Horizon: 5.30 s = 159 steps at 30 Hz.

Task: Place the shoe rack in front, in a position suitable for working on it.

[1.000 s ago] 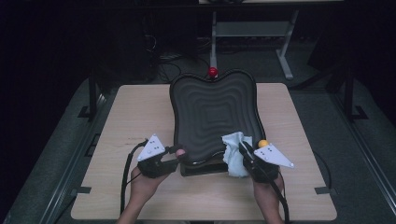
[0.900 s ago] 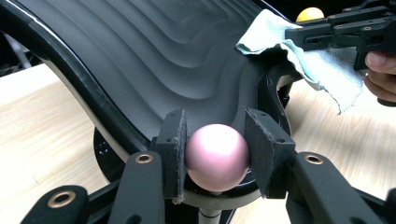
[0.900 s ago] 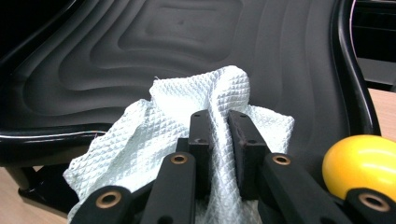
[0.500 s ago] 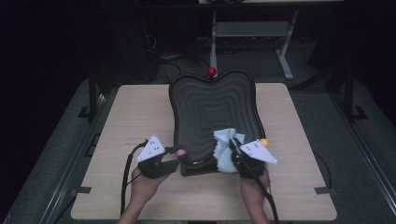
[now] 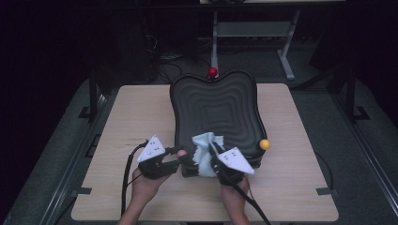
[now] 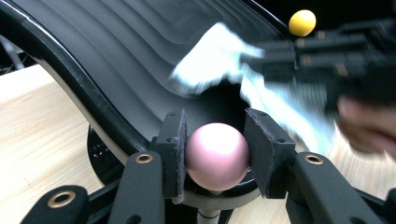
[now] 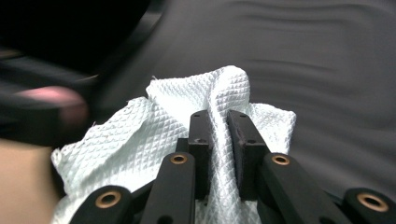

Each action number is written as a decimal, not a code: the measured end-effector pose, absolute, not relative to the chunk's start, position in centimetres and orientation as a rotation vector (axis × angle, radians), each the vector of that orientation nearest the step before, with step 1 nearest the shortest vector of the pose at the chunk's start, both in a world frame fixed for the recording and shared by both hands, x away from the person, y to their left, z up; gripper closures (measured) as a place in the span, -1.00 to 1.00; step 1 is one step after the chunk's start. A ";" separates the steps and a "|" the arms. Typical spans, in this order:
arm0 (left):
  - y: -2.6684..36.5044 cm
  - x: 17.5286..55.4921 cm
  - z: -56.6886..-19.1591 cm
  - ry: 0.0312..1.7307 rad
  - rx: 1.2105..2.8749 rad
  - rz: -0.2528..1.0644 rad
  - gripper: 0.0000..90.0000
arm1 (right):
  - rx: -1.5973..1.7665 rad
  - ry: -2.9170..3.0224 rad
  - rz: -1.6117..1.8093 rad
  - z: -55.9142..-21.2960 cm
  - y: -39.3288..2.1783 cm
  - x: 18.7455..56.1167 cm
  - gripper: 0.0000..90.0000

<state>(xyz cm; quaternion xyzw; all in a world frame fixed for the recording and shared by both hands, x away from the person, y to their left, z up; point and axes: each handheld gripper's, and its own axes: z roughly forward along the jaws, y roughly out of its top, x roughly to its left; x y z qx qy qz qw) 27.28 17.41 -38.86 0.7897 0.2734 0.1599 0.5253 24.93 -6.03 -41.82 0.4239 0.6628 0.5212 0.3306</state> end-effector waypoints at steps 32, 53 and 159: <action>17.3 27.3 -39.1 0.645 1.879 0.378 0.33 | 1.073 1.739 1.304 -41.0 -3.5 26.4 0.77; 17.4 27.4 -39.1 0.639 1.874 0.368 0.33 | 1.298 1.559 1.170 -39.5 -8.4 29.2 0.76; 17.0 27.9 -39.3 0.631 1.869 0.332 0.33 | 1.210 1.716 1.111 -37.1 -4.0 31.9 0.77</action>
